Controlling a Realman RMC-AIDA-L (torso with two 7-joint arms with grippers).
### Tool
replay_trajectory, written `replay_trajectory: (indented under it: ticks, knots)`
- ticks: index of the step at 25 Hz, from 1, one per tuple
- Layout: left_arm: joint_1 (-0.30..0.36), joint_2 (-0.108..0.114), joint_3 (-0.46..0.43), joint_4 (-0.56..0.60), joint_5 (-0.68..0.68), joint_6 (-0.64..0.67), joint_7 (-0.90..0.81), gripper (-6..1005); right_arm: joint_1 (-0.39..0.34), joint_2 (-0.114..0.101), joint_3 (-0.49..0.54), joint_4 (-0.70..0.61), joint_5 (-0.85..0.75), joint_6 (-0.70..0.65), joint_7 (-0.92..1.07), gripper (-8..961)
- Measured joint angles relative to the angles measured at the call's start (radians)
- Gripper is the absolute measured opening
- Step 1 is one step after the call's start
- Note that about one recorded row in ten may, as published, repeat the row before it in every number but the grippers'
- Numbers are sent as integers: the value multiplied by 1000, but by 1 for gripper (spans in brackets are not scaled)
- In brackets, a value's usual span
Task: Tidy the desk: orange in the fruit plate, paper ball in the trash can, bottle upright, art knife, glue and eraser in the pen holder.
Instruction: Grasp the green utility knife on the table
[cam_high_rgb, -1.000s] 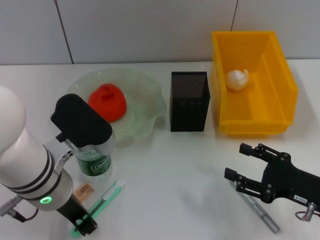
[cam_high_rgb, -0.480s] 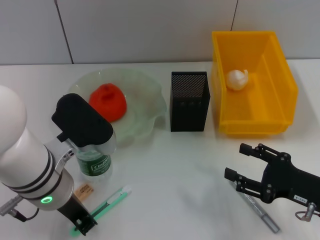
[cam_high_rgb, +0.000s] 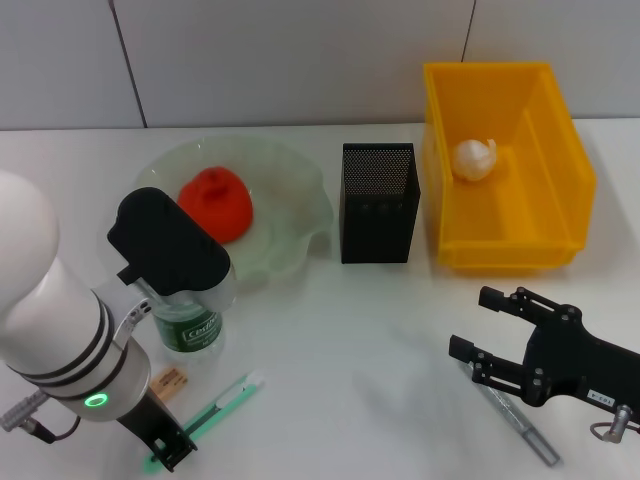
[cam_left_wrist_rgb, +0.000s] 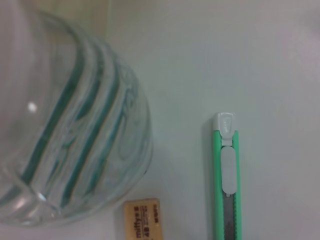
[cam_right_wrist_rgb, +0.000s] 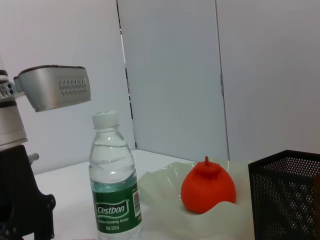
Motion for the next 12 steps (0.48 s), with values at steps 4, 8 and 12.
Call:
replay_trajectory:
  ticks: [4, 8, 12]
  knots:
    - [-2, 0, 2, 0, 0, 0, 0, 147, 0, 0, 1, 0, 0, 0, 0, 759]
    - [-2, 0, 2, 0, 0, -2, 0, 135, 0, 0, 2, 0, 0, 0, 0, 759]
    - [-3, 0, 2, 4, 1, -5, 0, 123, 0, 0, 7, 0, 0, 0, 0, 759]
